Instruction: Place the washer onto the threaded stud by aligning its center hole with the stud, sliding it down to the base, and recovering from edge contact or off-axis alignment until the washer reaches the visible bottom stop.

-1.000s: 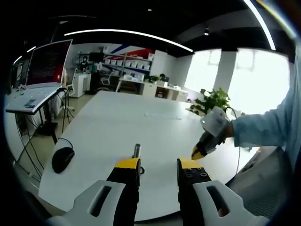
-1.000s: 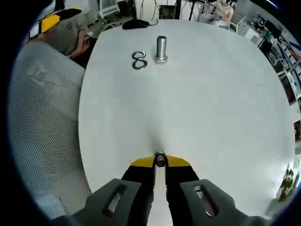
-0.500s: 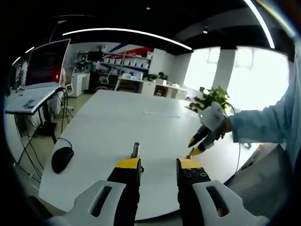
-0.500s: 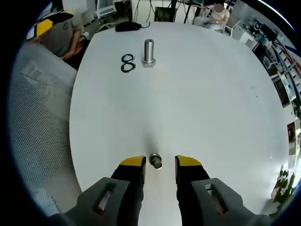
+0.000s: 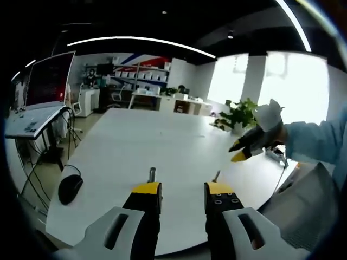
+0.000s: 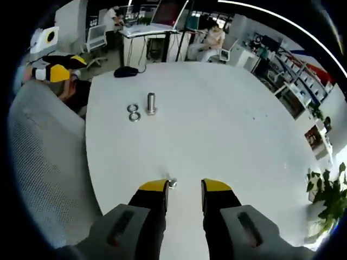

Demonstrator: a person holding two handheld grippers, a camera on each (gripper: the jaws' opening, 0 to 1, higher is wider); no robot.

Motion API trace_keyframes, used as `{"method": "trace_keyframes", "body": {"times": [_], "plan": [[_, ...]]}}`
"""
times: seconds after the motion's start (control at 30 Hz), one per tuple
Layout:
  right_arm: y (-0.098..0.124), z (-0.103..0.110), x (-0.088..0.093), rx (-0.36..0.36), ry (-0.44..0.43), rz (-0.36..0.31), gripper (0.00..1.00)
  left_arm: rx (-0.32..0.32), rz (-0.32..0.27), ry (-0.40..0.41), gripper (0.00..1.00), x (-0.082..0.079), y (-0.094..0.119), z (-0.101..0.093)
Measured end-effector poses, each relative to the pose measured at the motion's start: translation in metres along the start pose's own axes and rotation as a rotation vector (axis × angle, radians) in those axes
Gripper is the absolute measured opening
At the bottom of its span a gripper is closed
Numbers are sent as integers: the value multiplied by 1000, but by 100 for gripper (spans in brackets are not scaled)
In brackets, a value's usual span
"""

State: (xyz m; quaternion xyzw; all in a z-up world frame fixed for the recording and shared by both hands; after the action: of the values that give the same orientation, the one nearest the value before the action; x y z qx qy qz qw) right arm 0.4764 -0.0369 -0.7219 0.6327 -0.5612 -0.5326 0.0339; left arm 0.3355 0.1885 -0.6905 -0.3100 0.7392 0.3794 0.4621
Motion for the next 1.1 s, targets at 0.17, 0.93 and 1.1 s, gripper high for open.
{"method": "trace_keyframes", "body": {"times": [0.17, 0.93, 1.1], "plan": [[43, -31, -1, 144, -88, -104, 27, -9, -20, -13, 29, 0, 6, 3], [147, 28, 68, 60, -486, -192, 28, -11, 8, -24, 31, 3, 6, 6], [147, 36, 66, 78, -594, -205, 30, -9, 30, -32, 32, 6, 6, 5]]}}
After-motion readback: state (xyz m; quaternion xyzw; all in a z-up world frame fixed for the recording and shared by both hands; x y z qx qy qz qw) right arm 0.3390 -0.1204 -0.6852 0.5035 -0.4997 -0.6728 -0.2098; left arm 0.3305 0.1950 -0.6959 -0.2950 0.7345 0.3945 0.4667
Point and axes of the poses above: the point that each gripper's makers call its tool centre point, and the gripper's own axes: y roughly backward along the fingers, z roughly to its left, x roughly out of its underside, the point moved 1 cm from there along y, roughly backward along the fingers, and after that the axes turned 14 degrees about x, right-handed, at the moved point
